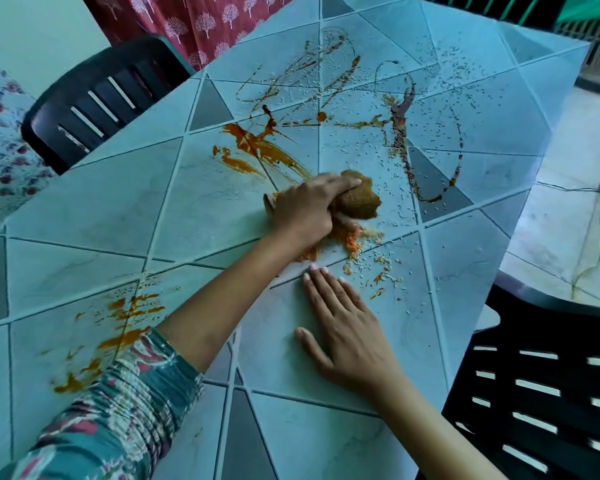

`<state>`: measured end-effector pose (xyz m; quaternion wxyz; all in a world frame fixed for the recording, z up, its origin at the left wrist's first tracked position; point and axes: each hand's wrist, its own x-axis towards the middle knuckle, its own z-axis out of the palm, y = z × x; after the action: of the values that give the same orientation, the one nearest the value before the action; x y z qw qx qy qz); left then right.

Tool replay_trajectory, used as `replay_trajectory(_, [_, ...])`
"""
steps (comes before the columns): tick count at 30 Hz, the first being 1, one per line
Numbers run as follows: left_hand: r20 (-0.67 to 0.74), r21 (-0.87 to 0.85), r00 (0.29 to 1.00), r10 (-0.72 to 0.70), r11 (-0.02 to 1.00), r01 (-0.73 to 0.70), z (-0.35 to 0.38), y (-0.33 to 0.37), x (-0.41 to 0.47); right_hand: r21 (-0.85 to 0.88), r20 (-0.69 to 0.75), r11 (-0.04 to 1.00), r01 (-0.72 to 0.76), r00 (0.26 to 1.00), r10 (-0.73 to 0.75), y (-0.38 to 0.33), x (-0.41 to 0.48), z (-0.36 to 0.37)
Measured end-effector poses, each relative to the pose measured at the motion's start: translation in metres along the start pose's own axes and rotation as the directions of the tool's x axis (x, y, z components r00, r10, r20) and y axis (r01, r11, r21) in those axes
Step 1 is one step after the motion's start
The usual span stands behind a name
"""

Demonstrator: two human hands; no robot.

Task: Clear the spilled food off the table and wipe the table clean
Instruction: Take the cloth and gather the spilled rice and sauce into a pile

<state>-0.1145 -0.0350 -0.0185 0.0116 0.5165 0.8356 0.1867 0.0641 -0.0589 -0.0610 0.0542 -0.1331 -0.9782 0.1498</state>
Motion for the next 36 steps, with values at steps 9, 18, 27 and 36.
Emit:
replay_trajectory(9, [-0.036,0.119,0.943,-0.331,0.935,0.333,-0.016,-0.052,0.077,-0.021,-0.002,1.0,-0.013,1.0,0.013,0.0,-0.002,0.0])
replay_trajectory(18, [0.018,0.035,0.984,-0.179,0.983,0.179,-0.03,-0.02,-0.004,-0.065,-0.005,0.998,0.014,1.0,-0.014,-0.001,-0.002,-0.002])
replay_trajectory(27, [-0.092,0.144,0.82,-0.565,0.807,0.572,-0.059,-0.11,-0.005,-0.043,-0.001,0.999,0.02,1.0,-0.02,-0.001,-0.002,0.0])
replay_trajectory(36, [0.058,0.01,0.934,-0.354,0.935,0.354,-0.032,0.014,-0.027,-0.022,0.053,0.999,0.027,0.998,-0.026,0.0,-0.002,-0.003])
